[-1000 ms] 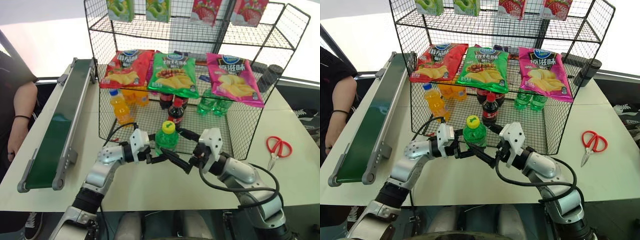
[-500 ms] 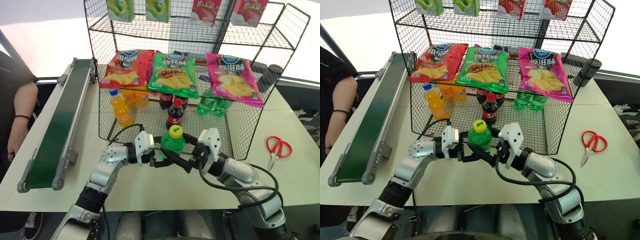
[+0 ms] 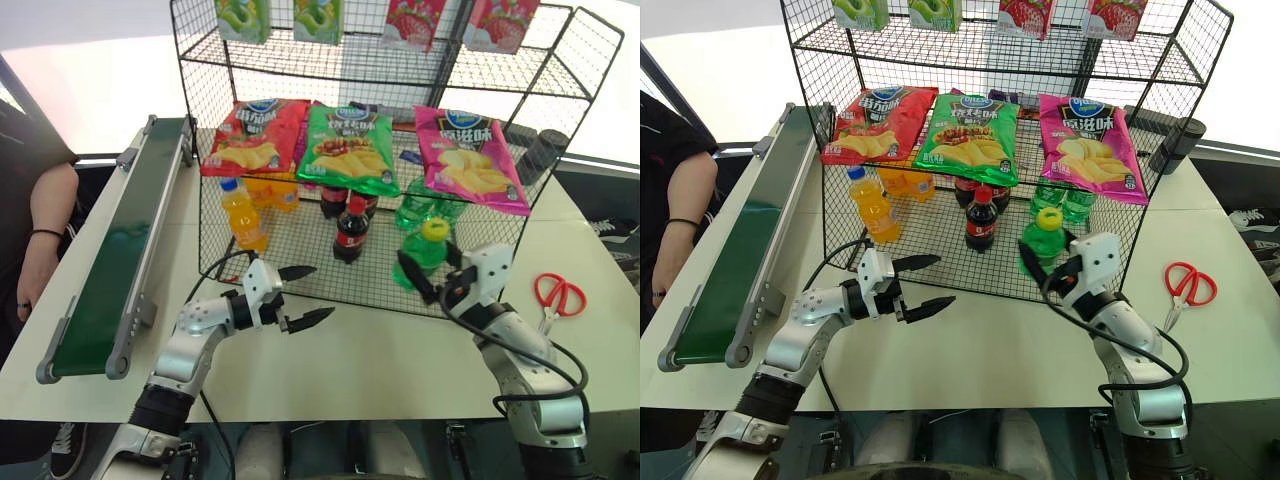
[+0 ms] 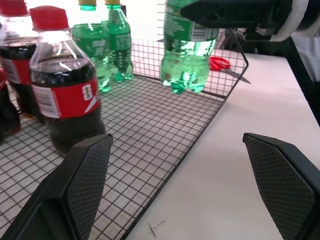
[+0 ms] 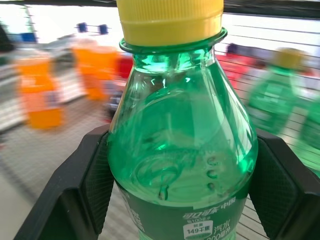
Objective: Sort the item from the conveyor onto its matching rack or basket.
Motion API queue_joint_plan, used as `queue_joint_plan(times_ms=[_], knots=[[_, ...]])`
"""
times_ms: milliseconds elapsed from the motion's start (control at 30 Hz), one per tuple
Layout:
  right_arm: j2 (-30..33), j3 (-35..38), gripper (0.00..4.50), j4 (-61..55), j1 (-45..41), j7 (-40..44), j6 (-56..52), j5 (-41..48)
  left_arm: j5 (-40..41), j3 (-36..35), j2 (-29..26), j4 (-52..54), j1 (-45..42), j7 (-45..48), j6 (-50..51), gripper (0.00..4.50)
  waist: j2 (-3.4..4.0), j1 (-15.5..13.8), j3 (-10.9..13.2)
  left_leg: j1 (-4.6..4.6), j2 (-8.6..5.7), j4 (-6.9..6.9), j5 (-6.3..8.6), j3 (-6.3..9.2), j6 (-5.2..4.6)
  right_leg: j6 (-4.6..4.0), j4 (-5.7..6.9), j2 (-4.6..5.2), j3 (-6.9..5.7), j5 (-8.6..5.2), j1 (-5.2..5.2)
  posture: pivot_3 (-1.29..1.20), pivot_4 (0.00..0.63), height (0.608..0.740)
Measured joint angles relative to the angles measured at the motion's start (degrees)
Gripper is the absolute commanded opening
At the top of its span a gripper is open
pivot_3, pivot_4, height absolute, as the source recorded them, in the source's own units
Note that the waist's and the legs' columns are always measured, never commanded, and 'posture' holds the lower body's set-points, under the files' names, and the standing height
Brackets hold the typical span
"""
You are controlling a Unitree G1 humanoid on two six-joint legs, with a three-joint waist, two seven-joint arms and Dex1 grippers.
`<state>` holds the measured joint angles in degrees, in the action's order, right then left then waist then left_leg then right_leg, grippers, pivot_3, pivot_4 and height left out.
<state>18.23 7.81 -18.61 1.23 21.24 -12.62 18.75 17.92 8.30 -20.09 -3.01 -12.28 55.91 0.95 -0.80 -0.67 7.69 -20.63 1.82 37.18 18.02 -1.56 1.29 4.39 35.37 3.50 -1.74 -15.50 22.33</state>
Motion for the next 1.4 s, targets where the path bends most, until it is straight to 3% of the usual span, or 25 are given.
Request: queue_joint_plan(times_ms=[200, 567, 600, 667, 900, 1400], knots=[[-3.8, 1.1, 3.12, 12.8, -5.1, -6.0, 5.2, -4.5, 1.5, -0.9, -0.3, 4.3, 0.7, -1.9, 2.4, 4.43, 0.16, 0.3, 0.1, 0.08, 0.01, -0.01, 0.00, -0.02, 0.00, 0.00, 0.12, -0.01, 0.03, 0.00, 0.00, 0.00, 0.150, 0.740], [-5.9, 1.8, 3.12, 27.6, -12.0, -7.3, 12.7, -6.3, 2.1, -1.2, -1.8, 7.5, 4.4, -2.2, 3.3, 4.43, 0.24, 0.4, 0.1, 0.08, 0.02, -0.03, 0.00, -0.04, 0.00, 0.00, 0.10, 0.06, 0.05, 0.00, -0.01, 0.00, 0.150, 0.740], [-5.9, 1.8, 3.62, 27.9, -12.1, -7.3, 13.0, -6.3, 2.1, -1.2, -1.8, 7.7, 4.5, -2.2, 3.3, 4.50, 0.24, 0.4, 0.1, 0.08, 0.02, -0.03, 0.00, -0.04, 0.00, 0.00, 0.10, 0.06, 0.05, 0.00, -0.01, 0.00, 0.150, 0.740], [-5.9, 1.8, 4.45, 28.0, -12.2, -7.2, 13.2, -6.2, 2.1, -1.2, -1.8, 7.7, 4.7, -2.2, 3.3, 4.50, 0.24, 0.4, 0.1, 0.08, 0.03, -0.04, 0.00, -0.04, 0.00, 0.00, 0.10, 0.06, 0.05, 0.00, 0.00, 0.00, 0.150, 0.740], [-5.9, 2.0, 4.45, 26.7, -11.0, -7.4, 13.9, -6.5, 2.2, -1.2, -1.8, 7.7, 4.8, -2.1, 3.4, 4.50, 0.24, 0.4, 0.1, 0.09, 0.04, -0.04, 0.00, -0.03, 0.00, 0.00, 0.10, 0.07, 0.05, 0.00, -0.01, 0.00, 0.150, 0.740], [-0.5, 1.5, 4.45, 3.1, 4.6, -3.9, 12.3, -8.5, 1.0, -3.8, -3.7, 5.1, 4.7, -6.6, 4.5, 4.50, 0.26, 0.2, 0.1, 0.10, 0.04, -0.05, 0.00, -0.03, 0.00, -0.01, 0.08, 0.06, 0.05, -0.01, -0.01, 0.00, 0.150, 0.740]])
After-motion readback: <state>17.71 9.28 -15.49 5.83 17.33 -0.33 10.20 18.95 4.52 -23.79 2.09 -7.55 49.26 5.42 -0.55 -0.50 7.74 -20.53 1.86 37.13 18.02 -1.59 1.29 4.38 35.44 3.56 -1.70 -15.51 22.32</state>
